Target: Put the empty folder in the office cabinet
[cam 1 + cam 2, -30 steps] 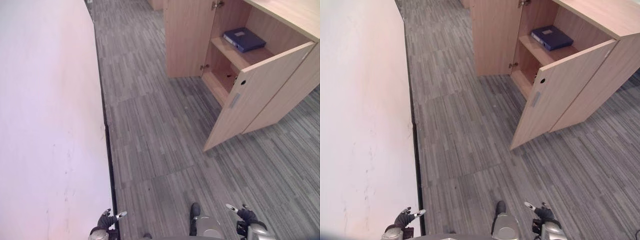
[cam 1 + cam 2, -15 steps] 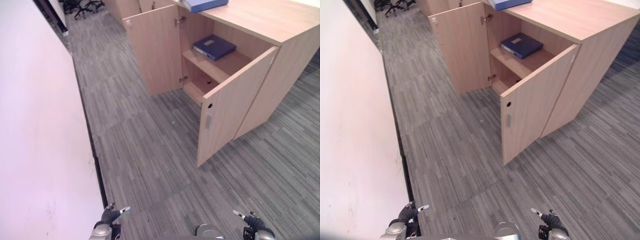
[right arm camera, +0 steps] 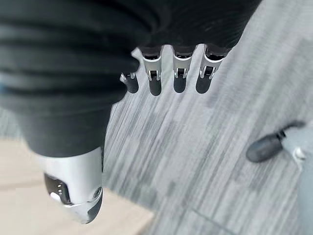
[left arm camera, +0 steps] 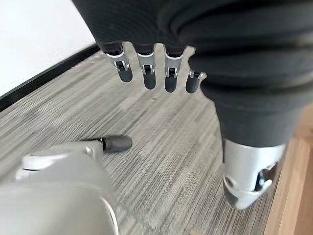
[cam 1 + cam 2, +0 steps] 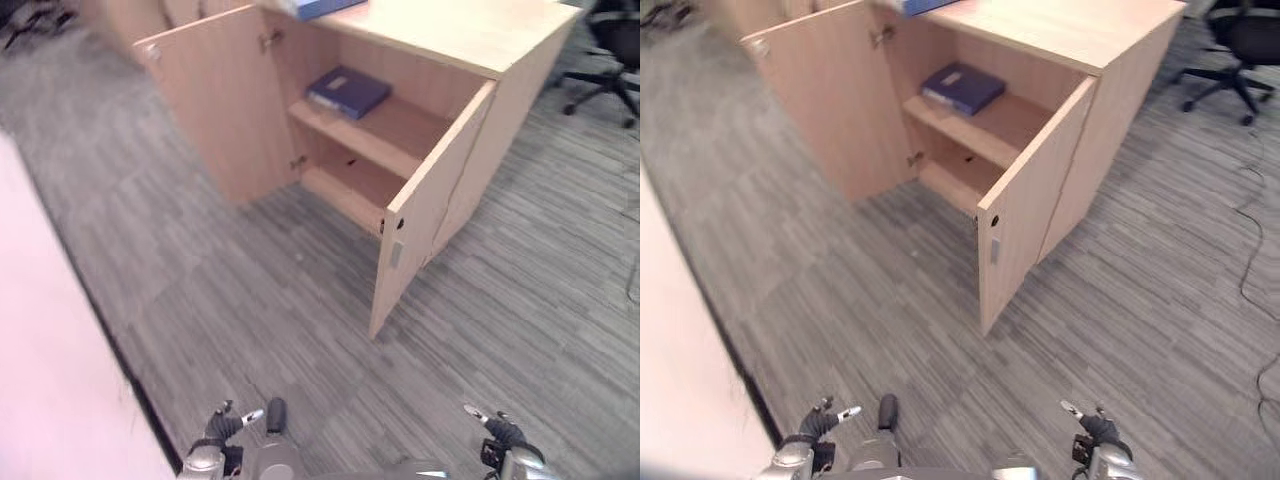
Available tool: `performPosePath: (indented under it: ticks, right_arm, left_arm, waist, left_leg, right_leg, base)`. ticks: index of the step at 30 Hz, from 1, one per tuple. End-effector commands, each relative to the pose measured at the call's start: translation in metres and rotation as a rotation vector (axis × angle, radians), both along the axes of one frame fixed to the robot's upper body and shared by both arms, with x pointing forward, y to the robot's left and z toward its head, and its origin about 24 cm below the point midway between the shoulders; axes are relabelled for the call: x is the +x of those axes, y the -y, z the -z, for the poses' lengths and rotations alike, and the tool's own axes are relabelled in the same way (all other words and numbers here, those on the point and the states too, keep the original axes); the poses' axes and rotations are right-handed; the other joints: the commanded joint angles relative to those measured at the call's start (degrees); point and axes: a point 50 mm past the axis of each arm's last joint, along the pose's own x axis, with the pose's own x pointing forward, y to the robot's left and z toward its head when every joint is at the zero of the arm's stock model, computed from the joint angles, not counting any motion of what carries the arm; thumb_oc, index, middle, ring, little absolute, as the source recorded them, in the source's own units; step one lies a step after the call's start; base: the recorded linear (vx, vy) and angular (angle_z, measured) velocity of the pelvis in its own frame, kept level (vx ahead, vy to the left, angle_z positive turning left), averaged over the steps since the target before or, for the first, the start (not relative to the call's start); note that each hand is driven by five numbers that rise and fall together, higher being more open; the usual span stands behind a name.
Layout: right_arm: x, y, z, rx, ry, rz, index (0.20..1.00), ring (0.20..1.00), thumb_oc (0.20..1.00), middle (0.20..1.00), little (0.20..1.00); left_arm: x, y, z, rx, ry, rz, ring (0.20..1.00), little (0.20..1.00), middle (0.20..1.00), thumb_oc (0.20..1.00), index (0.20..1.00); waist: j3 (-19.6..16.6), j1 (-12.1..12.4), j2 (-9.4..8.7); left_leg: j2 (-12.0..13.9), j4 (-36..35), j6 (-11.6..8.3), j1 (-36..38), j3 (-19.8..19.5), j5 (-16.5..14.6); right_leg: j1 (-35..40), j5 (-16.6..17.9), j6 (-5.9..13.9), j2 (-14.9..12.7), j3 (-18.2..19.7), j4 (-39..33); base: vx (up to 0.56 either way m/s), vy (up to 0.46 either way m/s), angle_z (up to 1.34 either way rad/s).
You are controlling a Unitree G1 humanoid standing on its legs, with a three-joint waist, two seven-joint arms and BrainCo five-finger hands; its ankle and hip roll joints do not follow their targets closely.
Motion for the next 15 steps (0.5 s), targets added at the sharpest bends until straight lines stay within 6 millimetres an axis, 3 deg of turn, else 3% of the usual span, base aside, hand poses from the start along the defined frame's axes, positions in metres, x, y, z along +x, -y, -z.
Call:
performPosePath:
  ticks: [1,2,5,8,11,13,14,15]
  right_arm:
    - [-0.007,0.027,-0.010,-0.069,0.015,0.048,1.000,1.000,1.000,1.000,1.000]
    - [-0.005,0.027,-0.010,-0.065,0.021,0.054,1.000,1.000,1.000,1.000,1.000]
    - [-0.006,0.026,-0.010,-0.058,0.025,0.059,1.000,1.000,1.000,1.000,1.000]
    - [-0.012,0.022,-0.006,-0.033,0.014,0.065,1.000,1.000,1.000,1.000,1.000]
    - [-0.014,0.013,-0.002,0.009,0.020,0.092,1.000,1.000,1.000,1.000,1.000]
    - [-0.009,0.006,-0.001,0.034,0.044,0.112,1.000,1.000,1.000,1.000,1.000]
    - [0.004,0.001,-0.003,0.050,0.092,0.125,1.000,1.000,1.000,1.000,1.000]
    - [0.004,0.001,-0.003,0.049,0.091,0.125,1.000,1.000,1.000,1.000,1.000]
  left_arm:
    - [0.004,-0.001,-0.004,0.008,0.053,-0.012,1.000,1.000,1.000,1.000,1.000]
    - [0.005,-0.001,-0.005,0.013,0.058,-0.008,1.000,1.000,1.000,1.000,1.000]
    - [0.007,0.000,-0.005,0.013,0.064,0.007,1.000,1.000,1.000,1.000,1.000]
    - [0.015,0.005,-0.007,0.026,0.068,0.082,1.000,1.000,1.000,1.000,1.000]
    - [0.029,0.006,-0.013,0.041,0.095,0.144,1.000,1.000,1.000,1.000,1.000]
    - [0.033,0.004,-0.015,0.064,0.100,0.184,1.000,1.000,1.000,1.000,1.000]
    - [0.038,0.000,-0.019,0.082,0.119,0.190,1.000,1.000,1.000,1.000,1.000]
    - [0.038,0.000,-0.019,0.082,0.118,0.190,1.000,1.000,1.000,1.000,1.000]
  waist:
    - [-1.3,1.7,2.32]
    - [-1.5,1.7,2.10]
    - [-1.7,1.3,1.92]
    - [-3.4,-0.2,1.84]
    - [-4.3,-0.9,0.03]
    - [-4.6,-1.5,-0.52]
    - [-4.0,0.0,-0.70]
    - [-4.2,0.0,-0.73]
  left_leg:
    - [10.3,1.3,-2.44,-4.5,-7.2,5.7]
    - [10.8,1.7,-2.74,-4.1,-8.3,5.5]
    - [11.1,1.9,-2.96,-4.0,-7.5,5.2]
    - [11.5,2.7,-3.68,-2.3,-4.5,1.2]
    - [9.7,4.3,-3.36,-1.5,1.0,-2.4]
    - [8.7,3.9,-2.87,0.4,5.4,-4.5]
    - [8.1,2.6,-2.11,2.9,10.1,-5.0]
    - [8.0,2.3,-2.12,3.3,10.2,-5.4]
  right_leg:
    - [-4.0,-2.1,-0.56,3.1,2.1,6.7]
    - [-4.6,-2.3,0.15,2.6,4.5,7.0]
    - [-4.4,-2.2,0.84,1.6,5.6,6.3]
    - [-4.6,-0.8,3.45,-2.3,8.4,4.9]
    - [-4.7,4.6,6.44,-7.2,8.0,3.2]
    - [-7.6,13.0,6.67,-9.2,5.8,3.3]
    - [-12.1,20.4,6.67,-11.6,-2.4,4.0]
    - [-11.8,20.0,6.67,-11.7,-2.6,3.9]
  base:
    - [0.24,0.371,-0.56]
    - [0.17,0.299,-0.46]
    - [0.09,0.269,-0.85]
    - [0.16,0.498,-0.51]
    - [0.14,0.410,-0.23]
    - [0.06,0.381,-0.39]
    - [0.03,0.319,-0.78]
    - [0.01,0.431,-1.13]
